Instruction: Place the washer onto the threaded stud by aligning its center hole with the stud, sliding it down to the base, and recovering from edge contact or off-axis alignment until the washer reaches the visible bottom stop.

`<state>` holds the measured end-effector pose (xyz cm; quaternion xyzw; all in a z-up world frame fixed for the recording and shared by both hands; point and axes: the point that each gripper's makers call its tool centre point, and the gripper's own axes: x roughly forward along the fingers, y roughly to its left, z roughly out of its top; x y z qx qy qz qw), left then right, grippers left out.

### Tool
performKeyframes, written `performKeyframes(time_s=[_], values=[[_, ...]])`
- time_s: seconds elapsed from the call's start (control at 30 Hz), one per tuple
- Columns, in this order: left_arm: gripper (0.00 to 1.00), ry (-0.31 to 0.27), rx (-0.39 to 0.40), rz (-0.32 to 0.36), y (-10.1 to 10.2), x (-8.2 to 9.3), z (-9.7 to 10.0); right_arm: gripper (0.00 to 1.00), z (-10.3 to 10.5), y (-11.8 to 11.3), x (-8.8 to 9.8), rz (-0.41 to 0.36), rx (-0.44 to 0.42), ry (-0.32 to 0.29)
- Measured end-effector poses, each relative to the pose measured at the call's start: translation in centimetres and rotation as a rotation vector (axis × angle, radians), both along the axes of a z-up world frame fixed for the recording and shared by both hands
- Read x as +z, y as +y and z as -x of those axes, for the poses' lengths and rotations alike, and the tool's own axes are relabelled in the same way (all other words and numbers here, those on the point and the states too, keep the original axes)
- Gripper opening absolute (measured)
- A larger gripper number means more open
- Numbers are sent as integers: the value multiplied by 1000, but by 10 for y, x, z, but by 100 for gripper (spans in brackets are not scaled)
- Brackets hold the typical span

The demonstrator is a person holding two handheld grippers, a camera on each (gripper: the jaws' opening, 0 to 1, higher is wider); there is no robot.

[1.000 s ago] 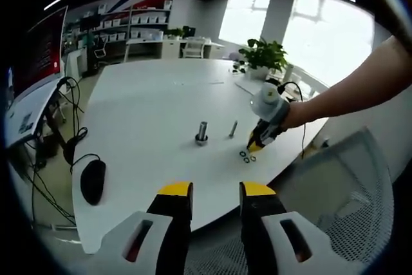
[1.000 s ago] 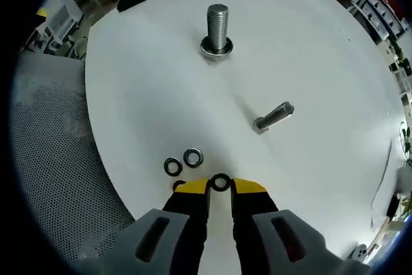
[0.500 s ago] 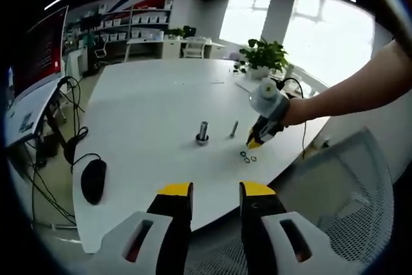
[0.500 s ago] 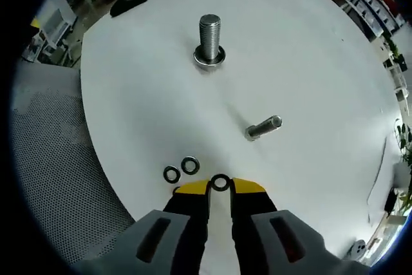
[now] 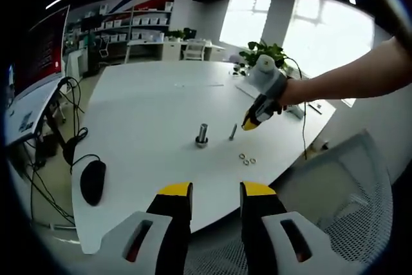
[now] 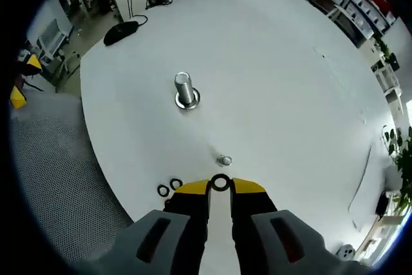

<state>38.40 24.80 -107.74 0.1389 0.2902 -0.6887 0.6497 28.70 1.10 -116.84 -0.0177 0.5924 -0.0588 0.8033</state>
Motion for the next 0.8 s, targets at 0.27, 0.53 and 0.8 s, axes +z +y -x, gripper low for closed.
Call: performKeyframes(time_s=[0.27, 0.53, 0.8], values=[[27, 1, -6, -5, 0, -1, 1, 14, -14, -12, -1, 26, 45, -13], [27, -3, -4, -10, 0, -1, 0, 14, -19, -16, -6, 30, 73, 8], [26, -1, -6, -9, 0, -1, 0, 14, -21, -17, -8, 28, 64, 16]])
